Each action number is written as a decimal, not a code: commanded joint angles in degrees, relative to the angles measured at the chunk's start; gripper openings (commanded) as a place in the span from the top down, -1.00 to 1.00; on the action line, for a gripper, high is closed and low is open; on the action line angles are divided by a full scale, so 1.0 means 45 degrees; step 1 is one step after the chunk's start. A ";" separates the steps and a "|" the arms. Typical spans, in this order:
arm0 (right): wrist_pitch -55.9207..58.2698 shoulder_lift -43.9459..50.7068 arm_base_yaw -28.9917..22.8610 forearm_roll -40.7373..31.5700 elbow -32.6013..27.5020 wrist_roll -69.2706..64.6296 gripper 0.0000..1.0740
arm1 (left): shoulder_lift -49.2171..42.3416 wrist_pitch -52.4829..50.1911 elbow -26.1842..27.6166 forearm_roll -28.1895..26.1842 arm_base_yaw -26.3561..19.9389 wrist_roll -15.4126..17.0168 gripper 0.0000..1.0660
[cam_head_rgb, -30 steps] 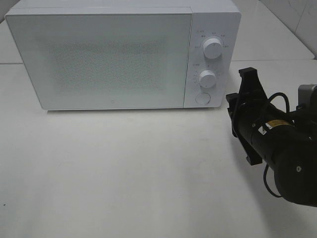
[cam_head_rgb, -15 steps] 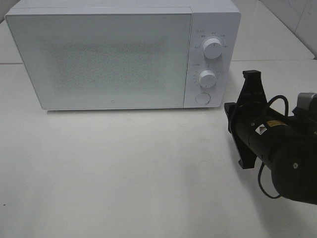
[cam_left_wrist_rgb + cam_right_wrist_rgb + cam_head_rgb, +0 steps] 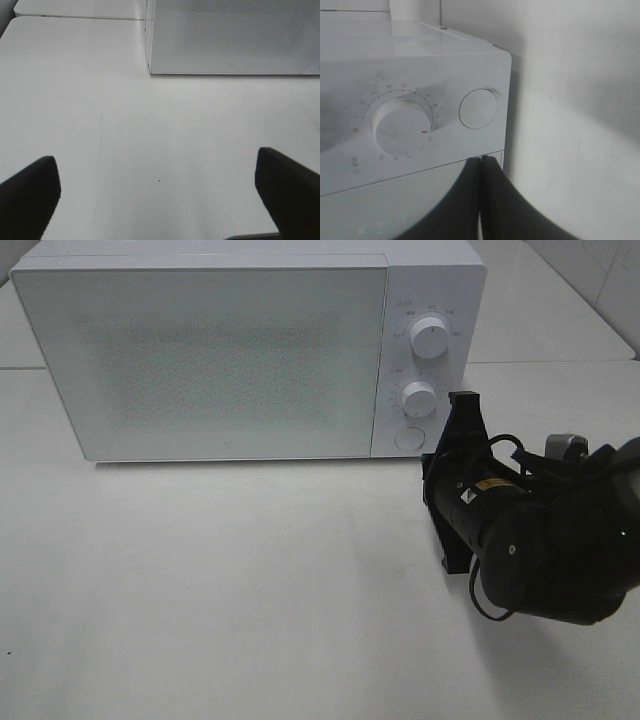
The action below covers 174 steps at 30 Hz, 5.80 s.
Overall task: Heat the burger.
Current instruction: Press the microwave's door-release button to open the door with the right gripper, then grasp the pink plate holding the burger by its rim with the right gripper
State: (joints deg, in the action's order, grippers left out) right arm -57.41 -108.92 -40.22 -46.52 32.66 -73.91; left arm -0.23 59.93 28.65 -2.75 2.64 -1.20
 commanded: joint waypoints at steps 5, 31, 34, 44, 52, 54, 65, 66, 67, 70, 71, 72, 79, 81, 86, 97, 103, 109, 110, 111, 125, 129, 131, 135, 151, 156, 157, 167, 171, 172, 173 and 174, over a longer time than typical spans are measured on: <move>0.0726 -0.0624 0.0815 0.0764 0.1159 0.0025 1.00 | -0.0255 -0.0115 -0.0038 -0.0076 -0.0025 0.0013 -0.83; 0.1490 -0.2636 0.2101 0.1439 0.3692 -0.0076 1.00 | -0.0255 -0.0115 -0.0038 -0.0076 -0.0025 0.0013 -0.83; 0.1553 -0.2827 0.2101 0.1502 0.3947 -0.0076 1.00 | -0.0255 -0.0115 -0.0038 -0.0076 -0.0025 0.0013 -0.83; 0.1171 -0.3145 0.2101 0.1222 0.4316 -0.0038 1.00 | -0.0255 -0.0115 -0.0038 -0.0076 -0.0025 0.0013 -0.83; -0.0216 -0.3209 0.2101 0.1222 0.4533 0.0025 1.00 | -0.0255 -0.0115 -0.0038 -0.0076 -0.0025 0.0013 -0.83; -0.0726 -0.3209 0.2101 0.1235 0.4533 0.0025 1.00 | -0.0255 -0.0115 -0.0038 -0.0076 -0.0025 0.0013 -0.83; -0.1528 -0.3209 0.2101 0.1095 0.4826 0.0369 1.00 | -0.0255 -0.0115 -0.0038 -0.0076 -0.0025 0.0013 -0.83; -0.1706 -0.3209 0.2101 0.1057 0.5004 0.0407 1.00 | -0.0255 -0.0115 -0.0038 -0.0076 -0.0025 0.0013 -0.83; -0.1744 -0.3234 0.2101 0.1057 0.5106 0.0433 1.00 | -0.0255 -0.0115 -0.0038 -0.0076 -0.0025 0.0013 -0.83; -0.1770 -0.3272 0.2101 0.1031 0.5386 0.0675 1.00 | -0.0255 -0.0115 -0.0038 -0.0076 -0.0025 0.0013 -0.83; -0.1770 -0.3272 0.2101 0.1031 0.5386 0.0675 1.00 | -0.0255 -0.0115 -0.0038 -0.0076 -0.0025 0.0013 -0.83; -0.1910 -0.3412 0.2101 0.1006 0.5551 0.0764 1.00 | -0.0255 -0.0115 -0.0038 -0.0076 -0.0025 0.0013 -0.83; -0.2292 -0.3973 0.2254 0.0929 0.6404 0.0980 1.00 | -0.0255 -0.0115 -0.0038 -0.0076 -0.0025 0.0013 -0.83; -0.2266 -0.3985 0.2266 0.0929 0.6544 0.1108 1.00 | -0.0255 -0.0115 -0.0038 -0.0076 -0.0025 0.0013 -0.83; -0.2024 -0.3960 0.2368 0.1057 0.6557 0.1286 1.00 | -0.0255 -0.0115 -0.0038 -0.0076 -0.0025 0.0013 -0.83; -0.0637 -0.3947 0.2368 0.1082 0.6557 0.1248 1.00 | -0.0255 -0.0115 -0.0038 -0.0076 -0.0025 0.0013 -0.83; 0.0407 -0.3871 0.2368 0.1350 0.6544 0.0560 1.00 | -0.0255 -0.0115 -0.0038 -0.0076 -0.0025 0.0013 -0.83; 0.0980 -0.3514 0.2355 0.1732 0.6277 0.0509 1.00 | -0.0255 -0.0115 -0.0038 -0.0076 -0.0025 0.0013 -0.83; 0.1044 -0.3349 0.2355 0.1757 0.6099 0.0509 1.00 | -0.0255 -0.0115 -0.0038 -0.0076 -0.0025 0.0013 -0.83; 0.1044 -0.3349 0.2355 0.1757 0.6099 0.0509 1.00 | -0.0255 -0.0115 -0.0038 -0.0076 -0.0025 0.0013 -0.83; 0.1923 -0.2763 0.1732 0.1604 0.4520 0.0306 1.00 | -0.0255 -0.0115 -0.0038 -0.0076 -0.0025 0.0013 -0.83; 0.1910 -0.2521 0.1617 0.1579 0.4087 0.0306 1.00 | -0.0255 -0.0115 -0.0038 -0.0076 -0.0025 0.0013 -0.83; 0.1910 -0.2406 0.1617 0.1579 0.3973 0.0306 1.00 | -0.0255 -0.0115 -0.0038 -0.0076 -0.0025 0.0013 -0.83; 0.1897 -0.1655 0.1617 0.1553 0.3196 0.0357 1.00 | -0.0255 -0.0115 -0.0038 -0.0076 -0.0025 0.0013 -0.83; 0.3234 0.1197 0.1617 0.1986 0.0522 0.1923 0.97 | -0.0255 -0.0115 -0.0038 -0.0076 -0.0025 0.0013 -0.83; 0.4571 0.2063 0.1617 0.2075 0.0216 0.3387 0.96 | -0.0255 -0.0115 -0.0038 -0.0076 -0.0025 0.0013 -0.83; 0.5080 0.2394 0.1617 0.2152 0.0166 0.4176 0.95 | -0.0255 -0.0115 -0.0038 -0.0076 -0.0025 0.0013 -0.83; 0.8123 0.3692 0.1668 0.4125 0.0178 0.6494 0.94 | -0.0255 -0.0115 -0.0038 -0.0076 -0.0025 0.0013 -0.83; 0.9817 0.4393 0.1719 0.5309 0.0191 0.7843 0.94 | -0.0255 -0.0115 -0.0038 -0.0076 -0.0025 0.0013 -0.83; 0.9817 0.4393 0.1719 0.5309 0.0191 0.7843 0.94 | -0.0255 -0.0115 -0.0038 -0.0076 -0.0025 0.0013 -0.83; 1.0542 0.4686 0.1897 0.5526 0.0191 0.8454 0.94 | -0.0255 -0.0115 -0.0038 -0.0076 -0.0025 0.0013 -0.83; 1.1217 0.4953 0.2114 0.5882 0.0204 0.9053 0.94 | -0.0255 -0.0115 -0.0038 -0.0076 -0.0025 0.0013 -0.83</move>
State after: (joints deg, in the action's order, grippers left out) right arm -11.52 -88.64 -32.03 -22.80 33.35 -37.82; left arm -0.23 59.93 28.65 -2.75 2.64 -1.20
